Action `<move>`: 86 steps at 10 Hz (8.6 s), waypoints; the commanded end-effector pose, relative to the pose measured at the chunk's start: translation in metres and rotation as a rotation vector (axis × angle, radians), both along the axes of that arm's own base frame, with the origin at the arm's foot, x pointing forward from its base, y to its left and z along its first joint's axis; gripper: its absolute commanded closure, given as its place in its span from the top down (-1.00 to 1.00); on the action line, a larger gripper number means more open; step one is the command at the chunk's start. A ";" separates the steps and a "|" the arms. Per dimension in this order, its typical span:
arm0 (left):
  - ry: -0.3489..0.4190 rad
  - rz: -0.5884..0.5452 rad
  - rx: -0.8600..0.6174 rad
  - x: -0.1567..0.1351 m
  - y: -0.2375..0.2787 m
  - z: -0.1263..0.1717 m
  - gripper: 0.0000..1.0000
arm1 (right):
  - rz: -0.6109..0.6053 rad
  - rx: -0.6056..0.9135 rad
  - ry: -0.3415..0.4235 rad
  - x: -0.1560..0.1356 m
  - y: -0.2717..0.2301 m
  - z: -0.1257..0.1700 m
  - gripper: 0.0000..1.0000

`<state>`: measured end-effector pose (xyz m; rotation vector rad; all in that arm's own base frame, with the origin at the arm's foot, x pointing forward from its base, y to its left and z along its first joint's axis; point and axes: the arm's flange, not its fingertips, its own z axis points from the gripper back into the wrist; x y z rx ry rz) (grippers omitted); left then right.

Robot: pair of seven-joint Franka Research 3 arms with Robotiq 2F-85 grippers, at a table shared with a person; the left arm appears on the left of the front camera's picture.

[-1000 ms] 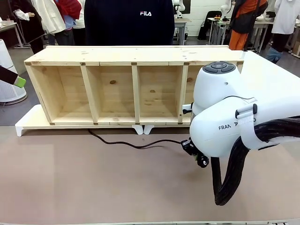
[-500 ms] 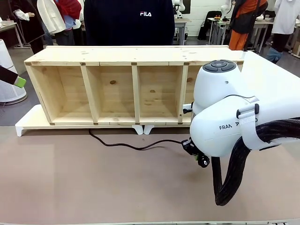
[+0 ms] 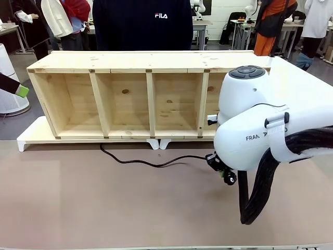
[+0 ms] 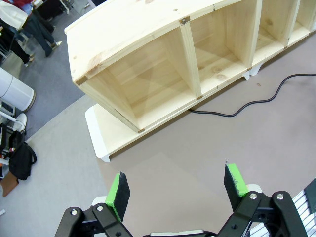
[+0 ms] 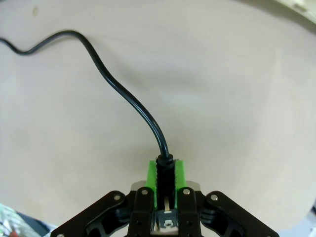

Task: Perform cable management.
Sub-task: Pull the grasped Power Cable to the location of the Power Strip, then release the Power Cable when the human grasps it.

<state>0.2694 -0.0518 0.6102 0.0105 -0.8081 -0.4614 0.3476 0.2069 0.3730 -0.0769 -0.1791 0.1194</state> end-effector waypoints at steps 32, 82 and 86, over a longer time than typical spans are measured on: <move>-0.006 0.002 -0.001 0.002 0.000 0.000 1.00 | -0.408 0.022 -0.304 0.191 -0.220 0.147 -0.67; -0.006 0.002 -0.001 0.002 0.000 0.000 1.00 | -0.403 0.054 -0.315 0.199 -0.217 0.136 0.53; -0.006 0.002 -0.001 0.002 0.000 0.000 1.00 | -0.376 0.025 -0.273 0.199 -0.214 0.138 0.76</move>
